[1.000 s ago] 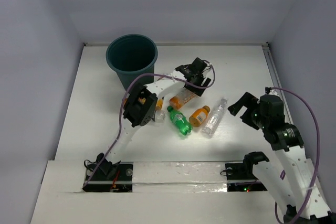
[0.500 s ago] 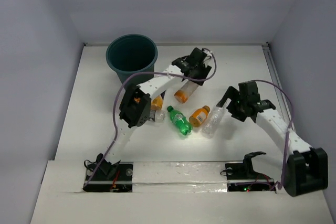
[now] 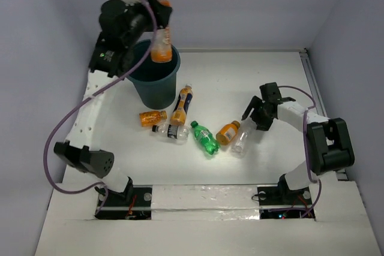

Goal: Put the plastic bottles in the bin

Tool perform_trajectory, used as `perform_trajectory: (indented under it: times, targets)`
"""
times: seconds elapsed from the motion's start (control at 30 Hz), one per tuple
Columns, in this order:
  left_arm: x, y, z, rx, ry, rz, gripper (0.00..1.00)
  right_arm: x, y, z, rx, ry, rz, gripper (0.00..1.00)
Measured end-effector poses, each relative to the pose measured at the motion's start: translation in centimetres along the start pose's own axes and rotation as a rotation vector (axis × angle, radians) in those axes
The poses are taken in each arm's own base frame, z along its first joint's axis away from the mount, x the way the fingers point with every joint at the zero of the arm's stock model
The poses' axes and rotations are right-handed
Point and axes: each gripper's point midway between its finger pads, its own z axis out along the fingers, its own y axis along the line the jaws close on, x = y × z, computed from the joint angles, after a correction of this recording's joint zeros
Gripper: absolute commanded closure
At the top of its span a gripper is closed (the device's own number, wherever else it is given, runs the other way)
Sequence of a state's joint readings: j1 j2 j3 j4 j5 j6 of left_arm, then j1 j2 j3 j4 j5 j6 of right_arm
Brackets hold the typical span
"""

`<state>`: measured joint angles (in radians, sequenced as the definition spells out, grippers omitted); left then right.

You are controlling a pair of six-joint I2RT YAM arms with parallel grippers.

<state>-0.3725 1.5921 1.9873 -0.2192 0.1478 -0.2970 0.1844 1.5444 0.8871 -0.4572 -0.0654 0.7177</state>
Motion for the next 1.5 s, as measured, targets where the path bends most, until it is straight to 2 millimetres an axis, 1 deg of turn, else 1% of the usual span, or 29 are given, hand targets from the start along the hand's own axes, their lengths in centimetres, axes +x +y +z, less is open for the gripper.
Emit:
perform_trajectory:
  times: [0.03, 0.1, 0.13, 0.17, 0.27, 0.37, 0.47, 0.53, 0.6, 0.67, 0.7, 0.73, 0.77, 0.8, 0.83, 0.87, 0.93, 1.0, 1.07, 1.13, 1.17, 1.2, 1.3, 1.33, 1.37, 1.4, 1.43, 1.5]
  targets:
    - [-1.0, 1.9, -0.8, -0.035, -0.030, -0.015, 0.73, 0.1, -0.2, 0.3, 0.007, 0.010, 0.000, 0.33]
    - [-1.3, 5.6, -1.5, -0.106, -0.054, -0.043, 0.73, 0.3, -0.4, 0.5, 0.016, 0.019, 0.002, 0.40]
    - [-0.8, 7.5, -1.6, -0.141, -0.052, -0.058, 0.73, 0.1, -0.4, 0.3, 0.017, 0.010, 0.003, 0.44]
    - [-0.1, 9.1, -1.6, -0.169, -0.042, -0.072, 0.73, -0.2, -0.4, 0.0, 0.016, -0.003, 0.003, 0.45]
    - [2.9, 13.6, -1.5, -0.254, 0.003, -0.110, 0.73, -1.3, -0.3, -1.7, 0.013, -0.072, -0.003, 0.52]
    - [5.6, 17.0, -1.5, -0.321, 0.010, -0.132, 0.72, -3.1, 0.6, -5.1, -0.024, -0.172, -0.011, 0.54]
    - [7.9, 19.1, -1.3, -0.360, 0.006, -0.145, 0.71, -4.9, 2.3, -9.5, -0.102, -0.282, -0.017, 0.54]
    - [8.8, 19.7, -1.4, -0.377, 0.008, -0.150, 0.68, -6.2, 3.8, -13.2, -0.171, -0.358, -0.020, 0.53]
    - [8.4, 19.8, -1.3, -0.381, -0.015, -0.144, 0.65, -7.6, 5.7, -17.2, -0.246, -0.432, -0.024, 0.53]
    - [7.3, 19.8, -1.1, -0.373, -0.058, -0.134, 0.56, -8.7, 8.2, -21.3, -0.331, -0.500, -0.037, 0.53]
    - [6.8, 19.7, -1.0, -0.366, -0.075, -0.130, 0.40, -9.1, 9.8, -23.2, -0.380, -0.527, -0.044, 0.53]
    - [6.5, 19.6, -0.9, -0.361, -0.085, -0.124, 0.34, -9.3, 11.5, -25.2, -0.431, -0.551, -0.059, 0.53]
    - [6.4, 19.5, -0.9, -0.355, -0.090, -0.130, 0.28, -9.2, 13.0, -26.7, -0.478, -0.563, -0.073, 0.53]
    - [6.3, 19.4, -0.8, -0.349, -0.095, -0.130, 0.19, -9.0, 14.9, -28.4, -0.532, -0.569, -0.089, 0.52]
    - [6.2, 19.2, -0.8, -0.341, -0.099, -0.132, 0.15, -9.0, 16.4, -29.5, -0.573, -0.576, -0.100, 0.52]
    - [6.1, 19.0, -0.7, -0.332, -0.102, -0.139, 0.13, -8.7, 18.4, -30.7, -0.622, -0.575, -0.116, 0.52]
    - [5.9, 18.7, -0.7, -0.323, -0.105, -0.146, 0.10, -8.6, 21.4, -31.9, -0.680, -0.571, -0.132, 0.52]
    - [5.8, 18.3, -1.2, -0.315, -0.103, -0.154, 0.10, -8.8, 25.1, -32.4, -0.732, -0.566, -0.153, 0.52]
    - [5.4, 17.3, -2.1, -0.297, -0.105, -0.164, 0.11, -9.1, 29.1, -32.7, -0.781, -0.570, -0.168, 0.52]
    - [4.4, 15.9, -3.6, -0.273, -0.123, -0.175, 0.15, -9.3, 33.0, -32.1, -0.824, -0.579, -0.183, 0.52]
    - [3.8, 15.1, -4.5, -0.262, -0.134, -0.182, 0.17, -9.2, 34.5, -31.7, -0.838, -0.582, -0.191, 0.52]
    - [3.1, 14.1, -5.5, -0.244, -0.150, -0.190, 0.24, -9.1, 36.2, -31.1, -0.850, -0.588, -0.199, 0.52]
    - [1.4, 11.0, -9.1, -0.185, -0.202, -0.211, 0.37, -8.8, 40.0, -29.2, -0.871, -0.609, -0.230, 0.51]
    - [1.1, 10.0, -10.5, -0.164, -0.217, -0.215, 0.49, -8.7, 41.3, -28.6, -0.880, -0.619, -0.238, 0.49]
    - [1.0, 9.2, -11.6, -0.151, -0.222, -0.221, 0.54, -8.6, 42.3, -27.8, -0.884, -0.629, -0.247, 0.47]
    - [1.2, 8.4, -12.6, -0.139, -0.222, -0.224, 0.59, -8.6, 43.3, -27.1, -0.884, -0.640, -0.256, 0.44]
    - [1.4, 7.7, -13.4, -0.128, -0.221, -0.224, 0.63, -8.5, 44.3, -26.4, -0.889, -0.651, -0.265, 0.33]
    - [2.8, 6.6, -14.6, -0.115, -0.191, -0.231, 0.67, -8.0, 45.9, -24.7, -0.890, -0.660, -0.288, 0.13]
